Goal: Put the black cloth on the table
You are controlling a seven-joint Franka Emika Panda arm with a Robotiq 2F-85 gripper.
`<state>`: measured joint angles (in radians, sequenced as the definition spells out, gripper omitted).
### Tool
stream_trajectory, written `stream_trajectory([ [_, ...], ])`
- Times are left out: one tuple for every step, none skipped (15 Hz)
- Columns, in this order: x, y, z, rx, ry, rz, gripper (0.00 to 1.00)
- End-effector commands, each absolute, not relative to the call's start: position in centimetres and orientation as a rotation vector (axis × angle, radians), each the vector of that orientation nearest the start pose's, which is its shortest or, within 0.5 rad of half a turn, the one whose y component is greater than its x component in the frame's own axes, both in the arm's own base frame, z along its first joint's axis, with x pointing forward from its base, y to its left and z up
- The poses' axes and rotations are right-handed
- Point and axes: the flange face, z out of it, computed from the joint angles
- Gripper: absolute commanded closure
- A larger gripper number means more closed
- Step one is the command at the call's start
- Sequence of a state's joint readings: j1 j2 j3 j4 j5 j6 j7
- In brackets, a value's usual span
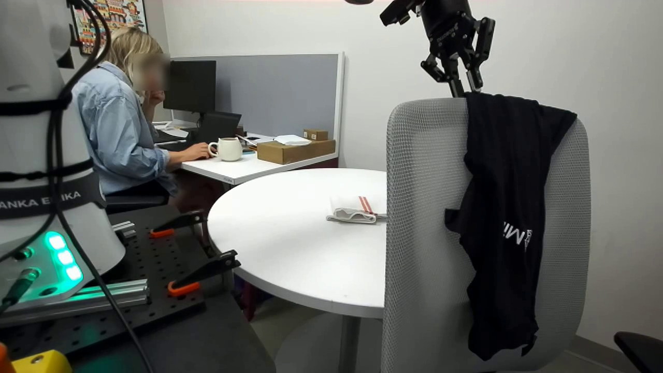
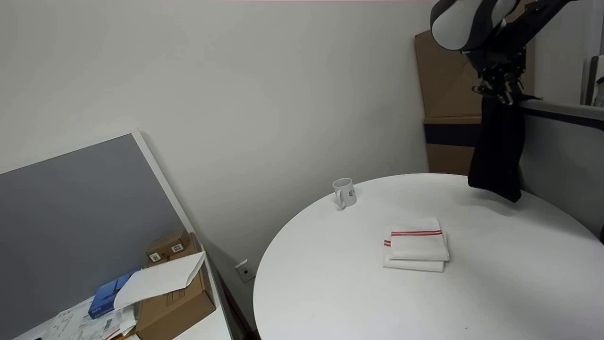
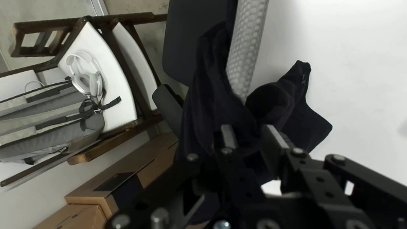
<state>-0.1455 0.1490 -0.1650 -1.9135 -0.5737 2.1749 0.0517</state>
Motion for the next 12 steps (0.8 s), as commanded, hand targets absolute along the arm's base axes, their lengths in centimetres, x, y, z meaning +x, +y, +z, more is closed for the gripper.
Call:
stream_trajectory([
  [57.2, -20.7, 43.2, 2.593, -0.05, 0.032, 0.96],
  [57.1, -20.8, 43.1, 2.591, -0.049, 0.028, 0.92],
  [57.1, -20.9, 43.0, 2.589, -0.049, 0.025, 0.99],
  [57.1, -20.9, 43.1, 2.588, -0.044, 0.027, 0.98],
  [57.1, -20.8, 43.2, 2.587, -0.041, 0.03, 1.0],
  [57.1, -20.7, 43.4, 2.59, -0.039, 0.037, 1.0],
  [57.2, -20.6, 43.6, 2.593, -0.039, 0.044, 1.0],
  [57.2, -20.5, 44.0, 2.597, -0.043, 0.054, 0.99],
  [57.2, -20.4, 44.4, 2.604, -0.047, 0.065, 0.99],
  [57.2, -20.2, 45.6, 2.622, -0.061, 0.095, 0.99],
  [57.2, -20.2, 46.2, 2.629, -0.07, 0.111, 0.99],
  [57.2, -20.0, 47.6, 2.643, -0.081, 0.146, 0.99],
])
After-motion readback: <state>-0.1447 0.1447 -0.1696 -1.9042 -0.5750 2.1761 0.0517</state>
